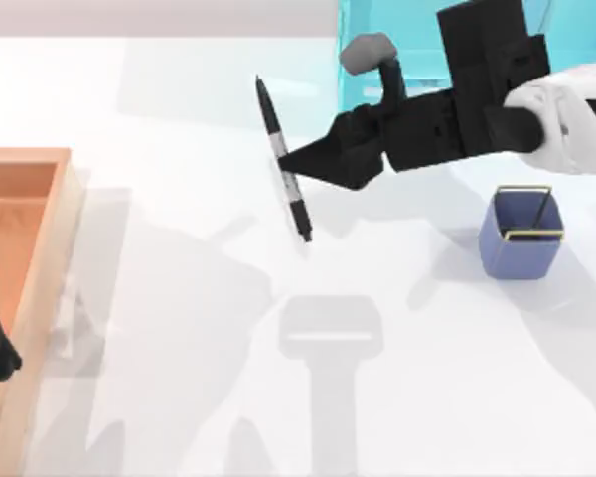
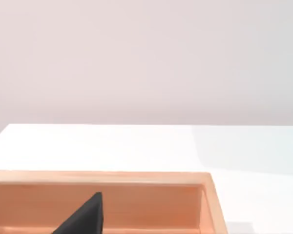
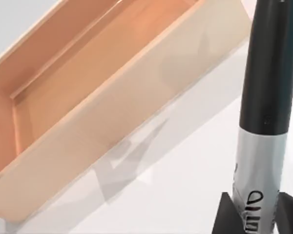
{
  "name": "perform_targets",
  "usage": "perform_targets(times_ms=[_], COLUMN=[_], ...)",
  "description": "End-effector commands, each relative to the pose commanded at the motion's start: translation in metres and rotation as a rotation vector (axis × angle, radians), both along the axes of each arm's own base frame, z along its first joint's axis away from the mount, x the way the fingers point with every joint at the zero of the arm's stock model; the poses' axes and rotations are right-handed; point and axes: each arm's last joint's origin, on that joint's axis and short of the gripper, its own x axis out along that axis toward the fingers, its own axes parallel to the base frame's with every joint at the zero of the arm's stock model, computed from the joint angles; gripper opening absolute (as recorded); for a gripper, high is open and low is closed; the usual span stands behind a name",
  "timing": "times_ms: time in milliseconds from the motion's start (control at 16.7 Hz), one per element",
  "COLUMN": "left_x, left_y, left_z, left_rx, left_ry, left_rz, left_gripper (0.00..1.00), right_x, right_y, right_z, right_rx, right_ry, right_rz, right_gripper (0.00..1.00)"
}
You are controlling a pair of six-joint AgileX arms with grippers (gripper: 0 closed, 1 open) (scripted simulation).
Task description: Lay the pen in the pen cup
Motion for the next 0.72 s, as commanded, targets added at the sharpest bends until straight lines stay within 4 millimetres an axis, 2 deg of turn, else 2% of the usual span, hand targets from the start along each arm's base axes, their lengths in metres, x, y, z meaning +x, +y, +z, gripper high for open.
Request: perform_targets(times_ms=[180, 420, 600, 720], left_x=[0.000, 0.000, 0.000, 0.000], left_y=[0.000, 0.000, 0.000, 0.000], left_z=[0.000, 0.000, 0.000, 0.000], left_rx=[0.000, 0.000, 0.000, 0.000], left_ry=[0.000, 0.000, 0.000, 0.000], left_rz=[0.000, 0.000, 0.000, 0.000], left_gripper=[1.00, 1.00, 1.00, 1.00], right_x=[0.013, -0.001, -0.021, -0.033], right_y=[-0.074, -0.160, -0.205, -0.225], right_z=[-0.011, -0.009, 0.000, 0.006], right_rx=[0.179, 0.276, 0.276, 0.263], right_ry=[-0.148, -0.408, -0.581, -0.665], right_rz=[-0.043, -0.101, -0.142, -0.163], right_gripper=[0.00, 0.00, 0.00, 0.00])
